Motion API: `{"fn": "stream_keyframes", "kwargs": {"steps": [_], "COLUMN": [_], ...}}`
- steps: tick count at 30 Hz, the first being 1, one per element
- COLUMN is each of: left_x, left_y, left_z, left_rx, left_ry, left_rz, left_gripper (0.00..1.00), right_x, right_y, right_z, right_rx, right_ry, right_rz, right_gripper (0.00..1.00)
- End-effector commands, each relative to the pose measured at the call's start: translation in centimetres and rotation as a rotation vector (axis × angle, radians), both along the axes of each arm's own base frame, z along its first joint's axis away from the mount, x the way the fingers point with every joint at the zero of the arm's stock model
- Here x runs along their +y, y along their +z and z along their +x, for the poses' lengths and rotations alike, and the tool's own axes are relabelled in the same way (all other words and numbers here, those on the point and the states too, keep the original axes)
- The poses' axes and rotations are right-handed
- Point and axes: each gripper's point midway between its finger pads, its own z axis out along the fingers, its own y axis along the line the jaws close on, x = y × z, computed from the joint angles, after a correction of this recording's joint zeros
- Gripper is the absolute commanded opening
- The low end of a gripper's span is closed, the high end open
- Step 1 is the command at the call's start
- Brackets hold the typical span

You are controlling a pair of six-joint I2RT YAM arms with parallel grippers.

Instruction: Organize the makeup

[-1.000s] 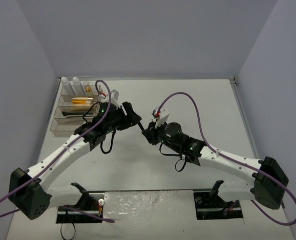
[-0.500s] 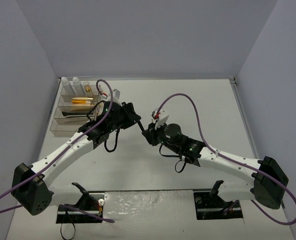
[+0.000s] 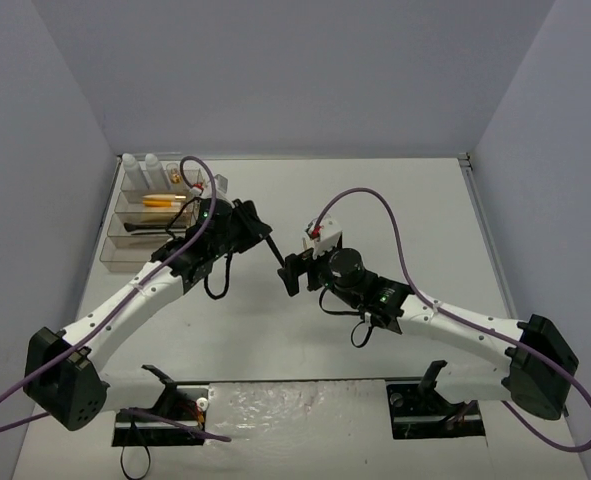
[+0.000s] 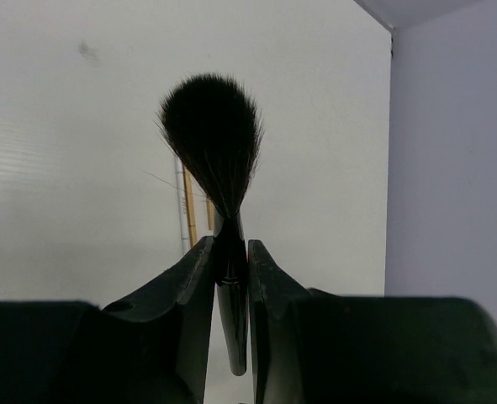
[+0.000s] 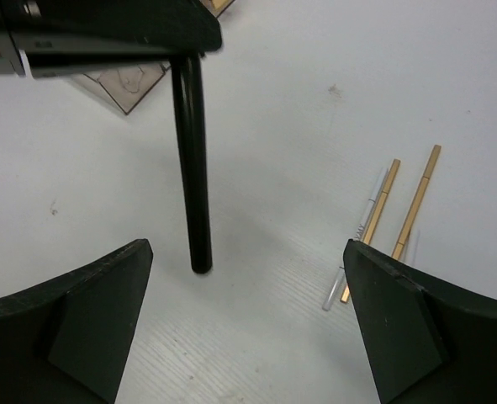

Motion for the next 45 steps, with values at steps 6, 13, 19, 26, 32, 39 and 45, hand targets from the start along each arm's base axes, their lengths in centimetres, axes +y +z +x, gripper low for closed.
{"fn": "stream_keyframes", "kwargs": {"steps": [6,13,19,26,32,39,45], "left_x": [13.1,24.8,30.6,33.5,34.1,34.3,34.1], "left_y": [1.9,-0.3,-2.0,-4.0,-6.2,-7.4,-6.9], "left_z": [5.9,8.4,10.6,13.9,15.4,14.9,13.5], "left_rx": [-0.026,0.018,0.043,0.071,0.114,0.153,0.139], "left_ry": [0.338,0.641,0.79,0.87,0.901,0.927,0.931], "left_rz": [-0.049,-0.161,-0.209,-0.277,-0.312,-0.303,-0.28], "left_gripper": [0.0,0.0,0.0,0.02,0.03,0.2,0.42], "right_x": [-4.3,-7.1,-9.2,-10.1,-10.3,-10.5,-10.6], "right_y": [1.1,0.7,0.3,0.1,-0.1,-0.4,-0.5], "right_z": [1.7,2.3,2.7,2.6,2.7,2.9,3.0], "right_rx": [-0.062,-0.062,-0.069,-0.072,-0.069,-0.065,-0.06], "right_ry": [-0.159,-0.213,-0.245,-0.25,-0.254,-0.263,-0.27], "right_rz": [-0.043,-0.041,-0.049,-0.062,-0.067,-0.075,-0.079], "right_gripper": [0.99,1.0,1.0,1.0,1.0,1.0,1.0]}}
